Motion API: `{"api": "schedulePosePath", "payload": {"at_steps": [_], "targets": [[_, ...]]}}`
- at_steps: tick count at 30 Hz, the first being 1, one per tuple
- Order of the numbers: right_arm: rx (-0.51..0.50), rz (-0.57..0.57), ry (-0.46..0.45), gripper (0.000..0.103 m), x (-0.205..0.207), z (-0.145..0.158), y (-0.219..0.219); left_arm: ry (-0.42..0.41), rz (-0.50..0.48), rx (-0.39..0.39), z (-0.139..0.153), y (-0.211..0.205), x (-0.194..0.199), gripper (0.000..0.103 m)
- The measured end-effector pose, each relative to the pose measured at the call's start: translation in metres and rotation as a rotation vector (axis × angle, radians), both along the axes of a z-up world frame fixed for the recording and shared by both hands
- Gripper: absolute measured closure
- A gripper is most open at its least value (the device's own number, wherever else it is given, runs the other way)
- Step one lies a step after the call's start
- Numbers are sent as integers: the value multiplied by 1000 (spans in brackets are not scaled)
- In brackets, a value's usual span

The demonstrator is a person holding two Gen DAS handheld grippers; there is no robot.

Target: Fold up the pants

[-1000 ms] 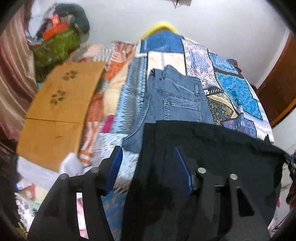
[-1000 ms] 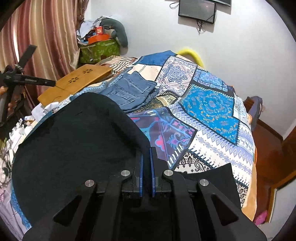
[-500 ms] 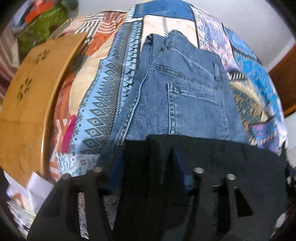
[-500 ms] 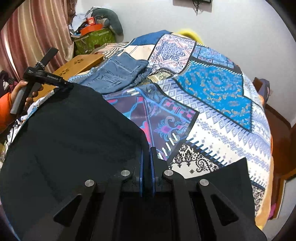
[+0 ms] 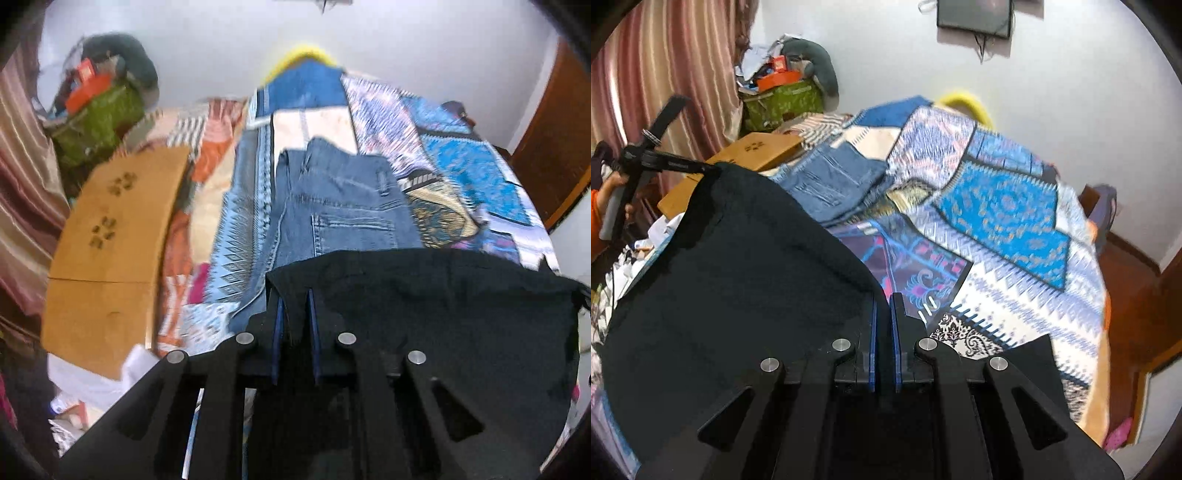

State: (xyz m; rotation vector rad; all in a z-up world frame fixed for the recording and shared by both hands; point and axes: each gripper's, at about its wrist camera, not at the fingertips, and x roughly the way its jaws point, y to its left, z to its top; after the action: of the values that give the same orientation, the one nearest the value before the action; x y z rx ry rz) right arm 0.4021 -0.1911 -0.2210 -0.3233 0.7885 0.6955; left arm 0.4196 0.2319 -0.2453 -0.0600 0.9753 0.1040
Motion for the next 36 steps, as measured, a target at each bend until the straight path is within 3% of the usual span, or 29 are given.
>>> {"api": "schedulePosePath", "payload": {"at_steps": [8, 13, 19, 28, 34, 36], "targets": [[5, 21, -45, 97, -58, 38, -10, -61, -15, 13, 42, -4, -106, 95], [1, 40, -32, 97, -99, 37, -16, -47, -9, 9, 31, -8, -172, 97], [-16, 59, 16, 97, -145, 13, -24, 1, 26, 7, -1, -4, -230, 103], [-50, 39, 103, 97, -182, -33, -27, 114, 76, -32, -61, -2, -271, 103], [-53, 12, 125, 93, -189, -38, -27, 76, 40, -12, -42, -19, -263, 102], [-53, 8, 138, 85, -191, -33, -29, 50, 16, -7, -29, -28, -257, 101]]}}
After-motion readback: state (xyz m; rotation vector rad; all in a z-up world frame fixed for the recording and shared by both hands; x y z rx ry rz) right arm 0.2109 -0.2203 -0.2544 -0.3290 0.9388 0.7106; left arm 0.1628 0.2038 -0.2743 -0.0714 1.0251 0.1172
